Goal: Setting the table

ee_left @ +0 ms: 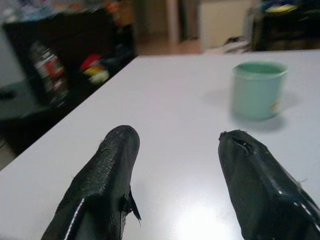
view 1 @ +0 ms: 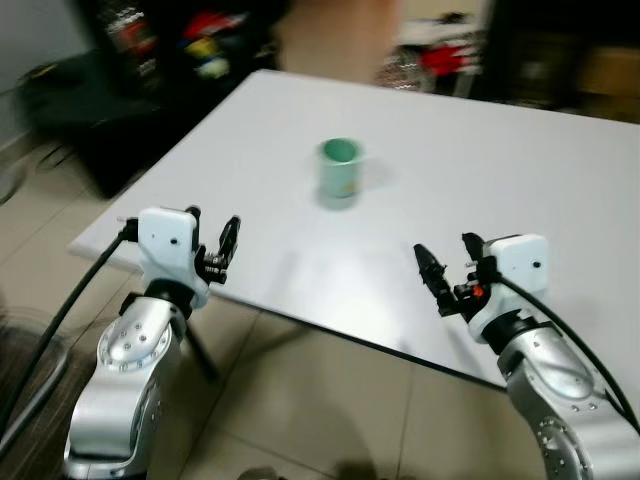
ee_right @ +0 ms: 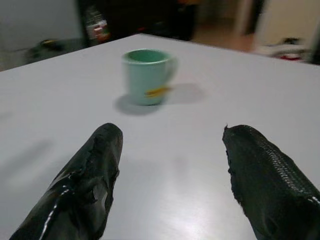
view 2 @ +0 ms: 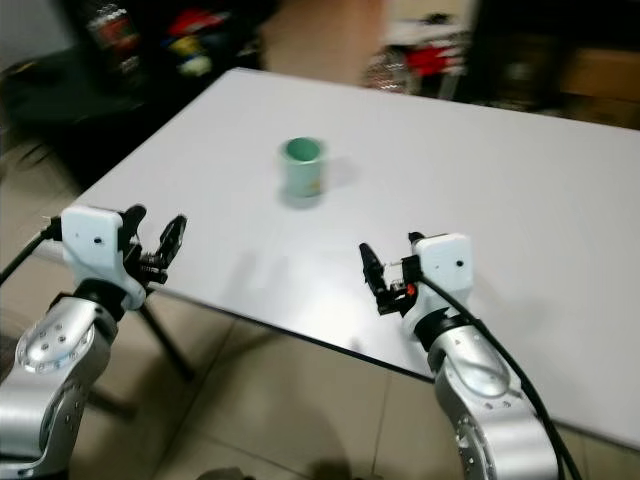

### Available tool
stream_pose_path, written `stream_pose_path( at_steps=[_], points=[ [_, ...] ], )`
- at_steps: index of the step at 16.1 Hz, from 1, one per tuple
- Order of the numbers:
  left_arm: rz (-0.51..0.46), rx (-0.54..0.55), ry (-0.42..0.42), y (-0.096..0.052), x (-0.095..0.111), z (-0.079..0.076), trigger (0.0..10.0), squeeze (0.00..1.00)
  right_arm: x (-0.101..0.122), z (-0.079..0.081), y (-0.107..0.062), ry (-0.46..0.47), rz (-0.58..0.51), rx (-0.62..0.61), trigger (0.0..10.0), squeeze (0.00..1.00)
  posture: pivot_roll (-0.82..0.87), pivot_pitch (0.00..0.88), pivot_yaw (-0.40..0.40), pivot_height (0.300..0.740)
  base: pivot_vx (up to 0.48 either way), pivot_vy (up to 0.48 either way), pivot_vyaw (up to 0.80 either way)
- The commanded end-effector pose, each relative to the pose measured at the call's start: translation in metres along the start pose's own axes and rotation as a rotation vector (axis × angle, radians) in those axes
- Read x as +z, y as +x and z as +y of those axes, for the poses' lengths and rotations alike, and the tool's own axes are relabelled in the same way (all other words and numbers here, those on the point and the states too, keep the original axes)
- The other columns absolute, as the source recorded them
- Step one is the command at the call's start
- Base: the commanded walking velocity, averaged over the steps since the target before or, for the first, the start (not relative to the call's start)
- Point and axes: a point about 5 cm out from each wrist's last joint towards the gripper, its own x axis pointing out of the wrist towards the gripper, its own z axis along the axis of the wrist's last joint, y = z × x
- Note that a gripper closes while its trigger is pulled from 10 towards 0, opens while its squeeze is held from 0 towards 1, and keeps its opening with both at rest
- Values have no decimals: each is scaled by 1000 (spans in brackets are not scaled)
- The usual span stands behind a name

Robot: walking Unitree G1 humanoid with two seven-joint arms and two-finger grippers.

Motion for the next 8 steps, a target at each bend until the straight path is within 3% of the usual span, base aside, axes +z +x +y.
stream_pose_path(
  at_steps=[1,5,8],
  points=[
    [-7,-11,12,-1,1,-2,10000,71,-1,2,1,3,-5,2,10000,0,68,0,41,740,0,0,800],
    [-33,-9,48,-2,9,3,10000,75,16,10,0,5,-109,63,10000,0,64,0,64,740,0,0,800],
    [-36,-16,43,-1,11,0,10000,82,9,12,-11,25,-80,72,10000,0,60,0,66,740,0,0,800]
  ],
)
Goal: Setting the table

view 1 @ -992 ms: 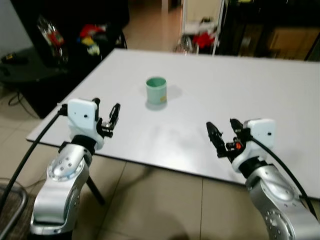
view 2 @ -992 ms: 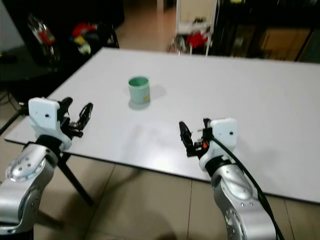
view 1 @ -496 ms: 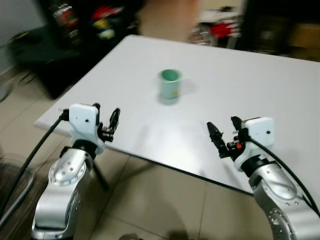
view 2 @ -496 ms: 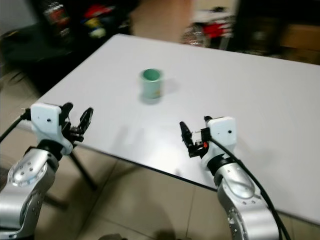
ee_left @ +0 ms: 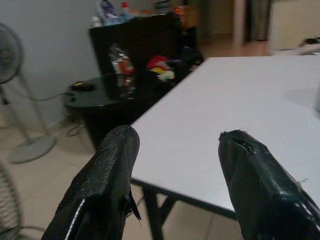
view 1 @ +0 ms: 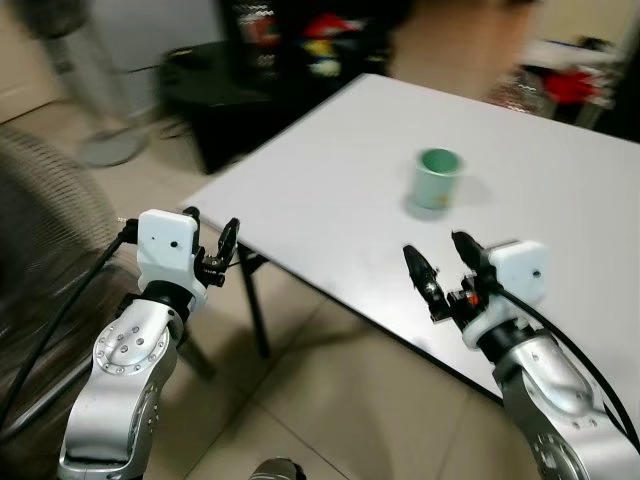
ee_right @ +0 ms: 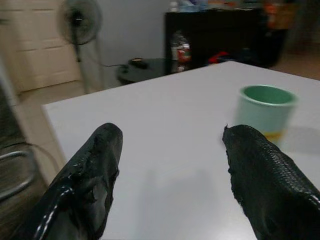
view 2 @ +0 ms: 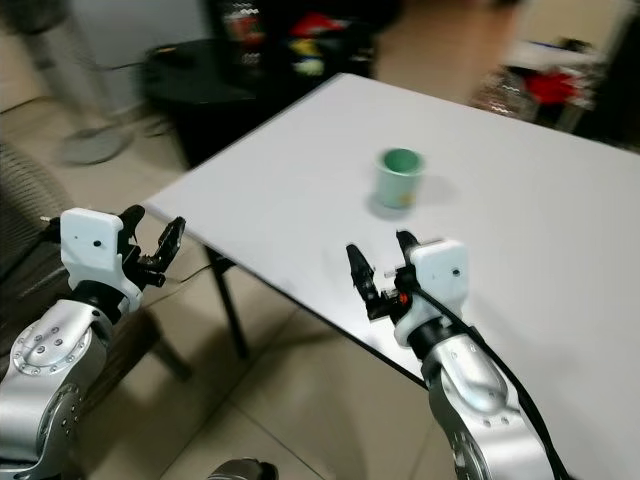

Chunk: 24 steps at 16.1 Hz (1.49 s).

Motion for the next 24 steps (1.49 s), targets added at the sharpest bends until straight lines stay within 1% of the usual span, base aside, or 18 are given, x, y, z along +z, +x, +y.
stream_pose_path(
  at_steps=[1,2,4,5,6,7,9,12,13,14,15,16,18,20,21,22,23,24],
  points=[
    [14,33,28,-1,-3,3,10000,82,-5,2,-3,-9,22,16,10000,0,52,0,64,740,0,0,800],
    [30,29,16,-2,-4,4,10000,82,-9,-1,-1,-33,58,-14,10000,0,32,0,64,740,0,0,800],
    [38,35,-33,-3,-8,-2,10000,71,-7,-5,0,-10,52,-51,10000,0,40,0,68,740,0,0,800],
    [52,33,-16,-1,-12,-7,10000,67,-10,-9,0,-17,59,-60,10000,0,50,0,61,740,0,0,800],
    [14,-19,10,-1,0,-12,10000,71,-9,-8,4,-12,66,-79,10000,0,54,0,43,740,0,0,800],
    [17,7,-7,1,-1,-9,10000,67,-5,-4,10,27,42,-42,10000,0,63,0,46,740,0,0,800],
    [50,64,22,-3,-9,-1,10000,63,-10,-2,12,-26,65,-21,10000,0,61,0,33,740,0,0,800],
    [60,75,38,-5,-11,-3,10000,43,-11,-8,10,-14,71,-32,10000,0,91,0,36,740,0,0,800],
    [37,68,77,-5,-3,-1,10000,47,-10,-7,13,23,74,-43,10000,0,108,0,9,740,0,0,800],
    [34,81,62,-5,-2,1,10000,35,-8,-6,15,55,63,-35,10000,0,110,0,10,740,0,0,800],
    [61,139,68,-8,-11,9,10000,31,-15,-5,13,26,86,-24,10000,0,107,0,19,740,0,0,800],
    [70,133,81,-11,-13,11,10000,35,-21,-8,11,0,119,-39,10000,0,100,0,16,740,0,0,800],
    [58,118,47,-8,-10,7,10000,35,-14,-11,10,13,96,-59,10000,0,91,0,31,740,0,0,800],
    [58,95,52,-5,-11,-3,10000,35,-20,-13,10,0,112,-48,10000,0,117,0,26,740,0,0,800],
    [26,53,68,-4,-1,-6,10000,35,-16,-12,15,25,96,-59,10000,0,116,0,18,740,0,0,800],
    [31,83,32,-5,-2,1,10000,31,-12,-7,17,31,86,-35,10000,0,108,0,21,740,0,0,800],
    [49,126,31,-7,-6,6,10000,24,-13,-3,16,16,89,-8,10000,0,114,0,20,740,0,0,800],
    [49,115,46,-6,-7,1,10000,16,-19,-7,14,22,95,-17,10000,0,132,0,27,740,0,0,800]
  ],
)
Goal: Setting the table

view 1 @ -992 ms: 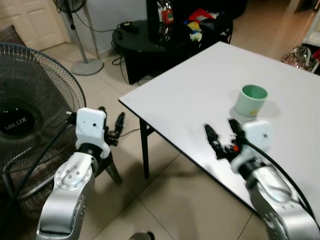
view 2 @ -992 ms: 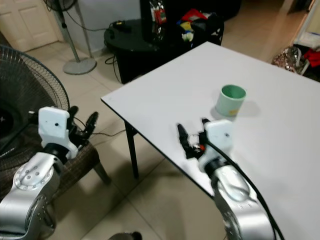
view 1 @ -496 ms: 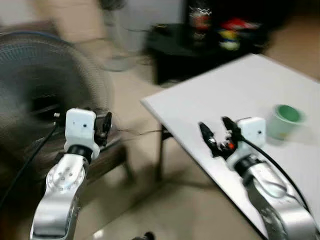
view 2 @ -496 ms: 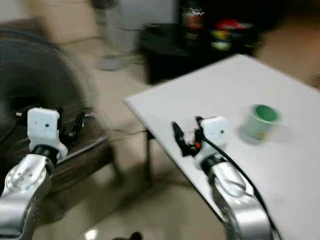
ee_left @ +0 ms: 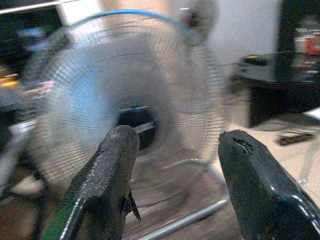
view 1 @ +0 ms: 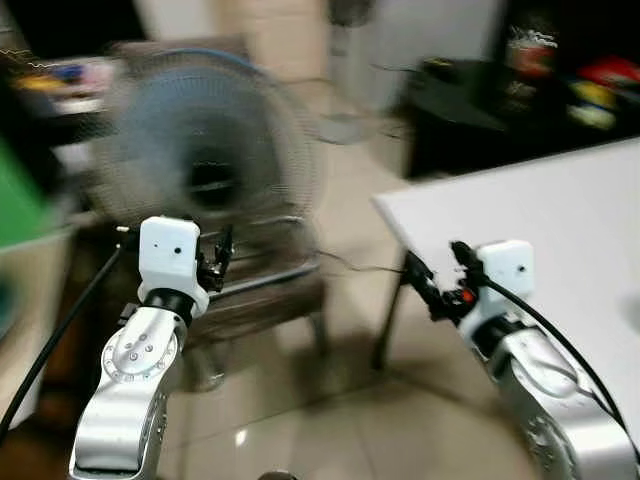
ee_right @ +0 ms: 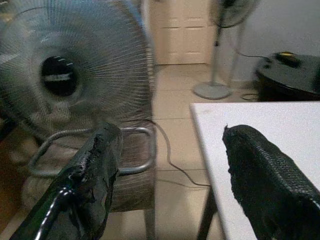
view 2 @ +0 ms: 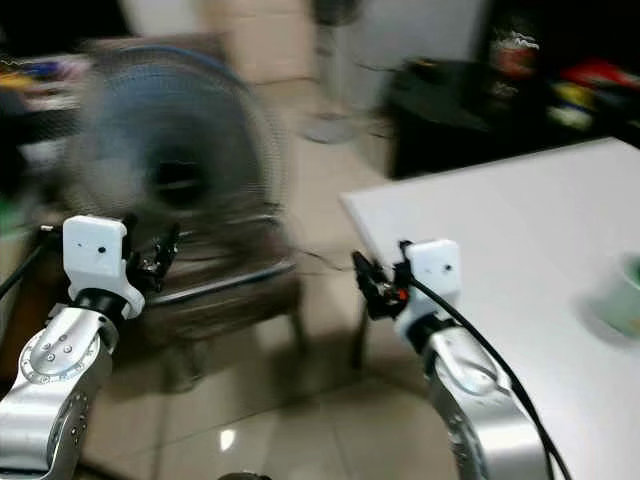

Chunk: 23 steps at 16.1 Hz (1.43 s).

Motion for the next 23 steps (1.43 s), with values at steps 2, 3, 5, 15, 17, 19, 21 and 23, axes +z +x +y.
stream_pose_path(
  at_steps=[2,3,5,15,17,19,21,23],
  points=[
    [15,25,25,-1,0,4,10000,8,-3,3,3,11,-7,-6,10000,0,121,0,26,740,0,0,800],
    [3,22,-2,2,5,7,10000,0,8,7,7,57,-41,-3,10000,0,116,0,37,740,0,0,800],
    [12,-14,19,3,1,11,10000,0,7,14,7,25,-40,28,10000,0,92,0,52,740,0,0,800],
    [5,10,7,4,2,10,10000,0,9,4,9,58,-77,10,10000,0,139,0,29,740,0,0,800],
    [14,56,-27,-3,0,18,10000,0,13,6,15,64,-72,6,10000,0,129,0,13,740,0,0,800],
    [25,25,-29,-8,-2,16,10000,0,9,7,13,67,-54,16,10000,0,132,0,9,740,0,0,800],
    [31,27,-9,-8,-4,12,10000,0,4,4,12,86,-53,-7,10000,0,149,0,10,740,0,0,609],
    [22,16,-1,-2,2,12,10000,0,4,7,18,155,-37,-32,10000,0,140,0,19,740,0,272,0]
  ],
)
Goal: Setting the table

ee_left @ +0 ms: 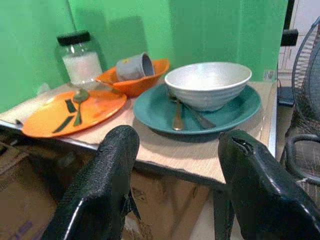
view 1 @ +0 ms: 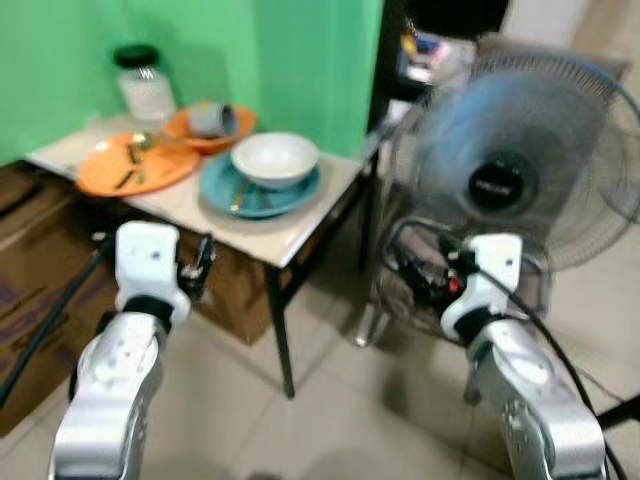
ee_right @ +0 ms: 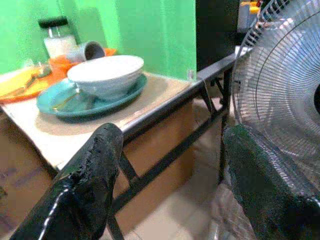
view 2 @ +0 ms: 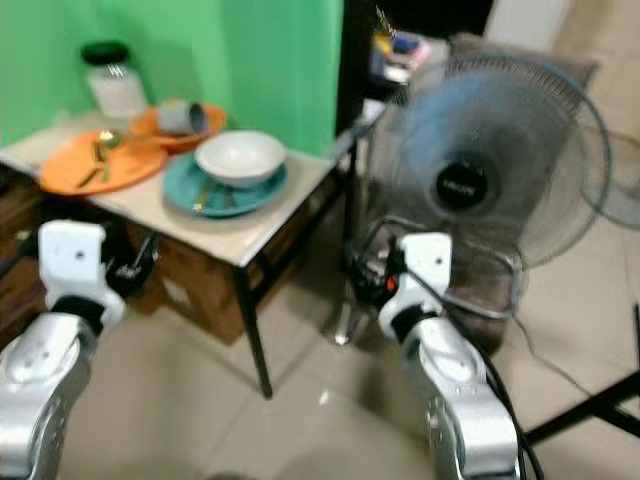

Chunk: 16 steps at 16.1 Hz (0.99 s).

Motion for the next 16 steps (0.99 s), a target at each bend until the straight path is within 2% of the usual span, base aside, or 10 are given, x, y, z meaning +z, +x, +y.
stream_pose_path(
  at_steps=[1,3,4,7,10,16],
  points=[
    [-11,-4,32,2,2,-1,10000,0,-7,-2,-2,-31,29,-16,10000,0,137,0,18,740,0,0,0],
    [-11,-21,21,3,3,-5,10000,0,-16,-10,-4,-27,77,-87,10000,0,124,0,27,740,0,0,0],
    [7,-26,15,5,2,-5,10000,0,-16,-10,-6,-43,87,-82,10000,0,114,0,36,740,0,0,0],
    [-48,-48,29,8,7,-6,10000,0,-16,-5,-5,-75,84,-47,10000,0,108,0,39,740,0,0,0],
    [-68,-53,31,9,11,-6,10000,0,-8,-4,0,-57,52,-27,10000,0,116,0,43,740,295,0,733],
    [-52,-59,42,8,7,-3,10000,0,-3,-9,11,-55,21,-54,10000,0,135,0,33,740,319,0,0]
  ],
)
